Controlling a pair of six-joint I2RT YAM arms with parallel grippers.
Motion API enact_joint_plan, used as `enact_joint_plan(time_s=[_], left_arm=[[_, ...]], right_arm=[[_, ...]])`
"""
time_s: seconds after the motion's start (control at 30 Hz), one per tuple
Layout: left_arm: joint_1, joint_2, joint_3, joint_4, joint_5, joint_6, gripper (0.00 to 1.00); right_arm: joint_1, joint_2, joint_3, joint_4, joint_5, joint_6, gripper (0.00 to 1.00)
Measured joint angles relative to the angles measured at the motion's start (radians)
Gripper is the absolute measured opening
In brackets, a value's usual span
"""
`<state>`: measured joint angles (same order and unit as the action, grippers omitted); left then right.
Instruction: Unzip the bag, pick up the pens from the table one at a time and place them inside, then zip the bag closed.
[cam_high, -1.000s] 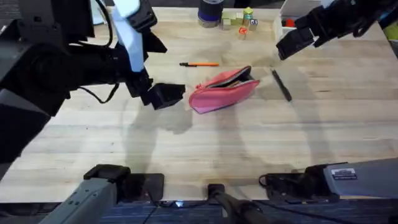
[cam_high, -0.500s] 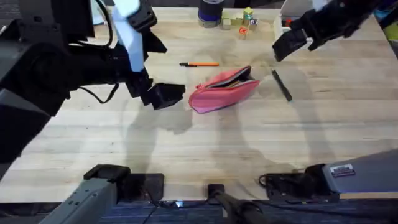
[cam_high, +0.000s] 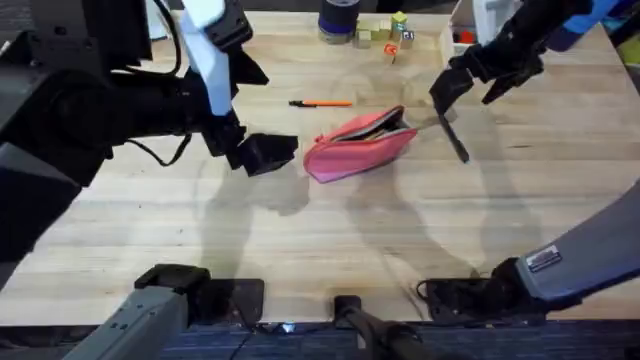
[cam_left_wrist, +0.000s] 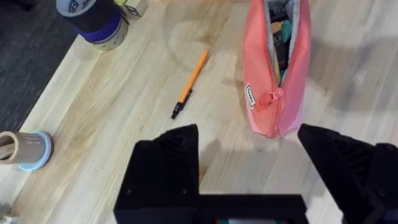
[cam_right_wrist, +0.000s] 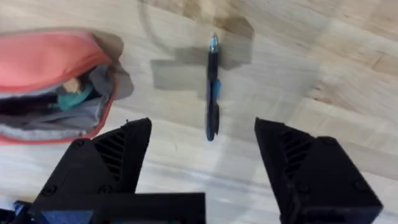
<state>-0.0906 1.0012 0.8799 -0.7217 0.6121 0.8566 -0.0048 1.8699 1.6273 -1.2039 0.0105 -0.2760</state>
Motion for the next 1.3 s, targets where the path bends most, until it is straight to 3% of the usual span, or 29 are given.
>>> enact_joint_plan(time_s=[0.63,0.9,1.13,1.3], left_arm=[[0.0,0.0,0.0,0.0,0.0,0.0,0.993],[0.0,0.0,0.0,0.0,0.0,0.0,0.994],[0.0,0.0,0.0,0.0,0.0,0.0,0.994],[0.0,0.0,0.0,0.0,0.0,0.0,0.993]], right_arm=[[0.0,0.033,-0.243,0.306,-0.005,0.068,0.996],[0.0,0.022,-0.305,0.361,0.001,0.078,0.982],[-0.012,0.019,-0.311,0.385,0.019,0.083,0.631],[-0.013,0.019,-0.313,0.398,0.022,0.098,0.45]])
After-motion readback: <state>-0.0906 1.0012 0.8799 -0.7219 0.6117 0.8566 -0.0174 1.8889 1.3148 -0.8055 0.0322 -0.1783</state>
